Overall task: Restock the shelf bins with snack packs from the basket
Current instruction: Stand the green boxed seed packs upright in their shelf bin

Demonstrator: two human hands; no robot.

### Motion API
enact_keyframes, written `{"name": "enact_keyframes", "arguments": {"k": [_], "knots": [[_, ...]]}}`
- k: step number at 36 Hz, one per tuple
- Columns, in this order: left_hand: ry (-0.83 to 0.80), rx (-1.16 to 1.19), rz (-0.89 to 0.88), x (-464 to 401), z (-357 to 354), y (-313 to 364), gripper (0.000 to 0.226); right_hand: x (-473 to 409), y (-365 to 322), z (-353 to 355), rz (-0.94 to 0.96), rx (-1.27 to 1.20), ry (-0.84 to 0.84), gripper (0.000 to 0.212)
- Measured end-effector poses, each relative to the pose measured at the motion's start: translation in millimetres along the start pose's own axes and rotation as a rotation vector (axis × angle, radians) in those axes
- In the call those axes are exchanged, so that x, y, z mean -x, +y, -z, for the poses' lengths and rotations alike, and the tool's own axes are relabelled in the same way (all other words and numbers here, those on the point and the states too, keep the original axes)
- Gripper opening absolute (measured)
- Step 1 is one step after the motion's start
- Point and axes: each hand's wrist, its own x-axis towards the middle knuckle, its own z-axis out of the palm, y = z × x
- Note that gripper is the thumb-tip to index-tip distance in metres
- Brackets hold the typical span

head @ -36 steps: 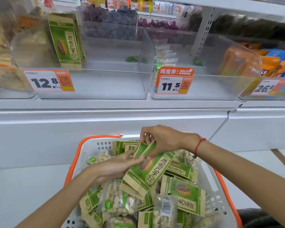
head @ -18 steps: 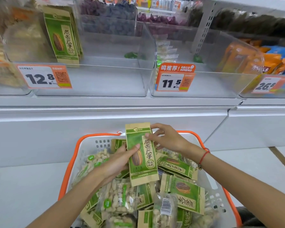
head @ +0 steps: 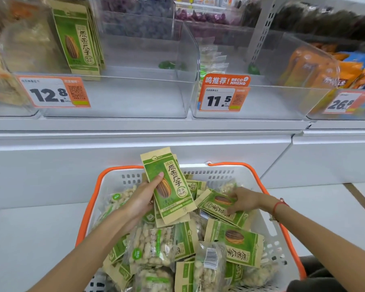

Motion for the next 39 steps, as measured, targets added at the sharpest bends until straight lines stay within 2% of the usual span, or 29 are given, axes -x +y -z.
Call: {"name": "enact_keyframes", "arguments": {"k": [2, 5, 7, 10, 13, 16, 18, 21, 22, 24, 25, 26, 28, 30, 34, 36, 38, 39], "knots": [[0.015, 0.007, -0.023, -1, 3, 2, 0.038, 3, 0, 8, 0.022, 0.008, 0.034, 0.037], [0.064, 0.040, -0.028, -4, 8, 8, 0.035, 7, 3, 16, 0.072, -0.023, 0.034, 0.045], [0.089, 0.051, -0.033, -5, 12, 10, 0.030, 10, 2, 16, 0.141, -0.126, -0.025, 0.048], [0.094, 0.037, -0.050, -5, 16, 10, 0.023, 19, -9, 17, 0.274, -0.106, 0.037, 0.044], [0.140, -0.072, -0.099, -4, 17, 14, 0.021, 35, -32, 31, 0.354, -0.014, 0.127, 0.044], [0.181, -0.250, -0.174, -6, 20, 17, 0.031, 67, -63, 58, 0.413, 0.041, 0.107, 0.054], [0.139, -0.332, -0.206, -7, 19, 18, 0.032, 88, -82, 71, 0.463, 0.043, 0.049, 0.053], [0.022, -0.372, -0.128, -10, 15, 19, 0.034, 95, -103, 70, 0.545, -0.098, 0.035, 0.045], [-0.002, -0.377, -0.101, -11, 14, 19, 0.044, 90, -108, 65, 0.560, -0.145, 0.076, 0.045], [-0.035, -0.395, -0.067, -16, 13, 12, 0.086, 77, -112, 57, 0.574, -0.223, 0.219, 0.048], [-0.056, -0.393, -0.061, -22, 13, 7, 0.096, 70, -114, 53, 0.577, -0.282, 0.284, 0.050], [-0.057, -0.356, -0.036, -25, 12, 3, 0.097, 65, -115, 51, 0.582, -0.362, 0.327, 0.051], [-0.089, -0.232, -0.014, -31, 9, 5, 0.085, 56, -118, 47, 0.605, -0.539, 0.346, 0.052], [-0.124, -0.144, -0.042, -20, 4, 21, 0.063, 52, -123, 44, 0.625, -0.648, 0.357, 0.054], [-0.092, -0.178, -0.047, 0, -5, 35, 0.061, 51, -137, 50, 0.617, -0.626, 0.528, 0.063], [-0.111, -0.164, -0.098, 8, -3, 32, 0.069, 56, -145, 57, 0.595, -0.607, 0.604, 0.070], [-0.076, -0.101, -0.219, 13, -4, 39, 0.061, 67, -152, 61, 0.516, -0.600, 0.576, 0.079], [-0.039, -0.075, -0.267, 16, -4, 44, 0.056, 76, -155, 63, 0.476, -0.601, 0.501, 0.078]]}}
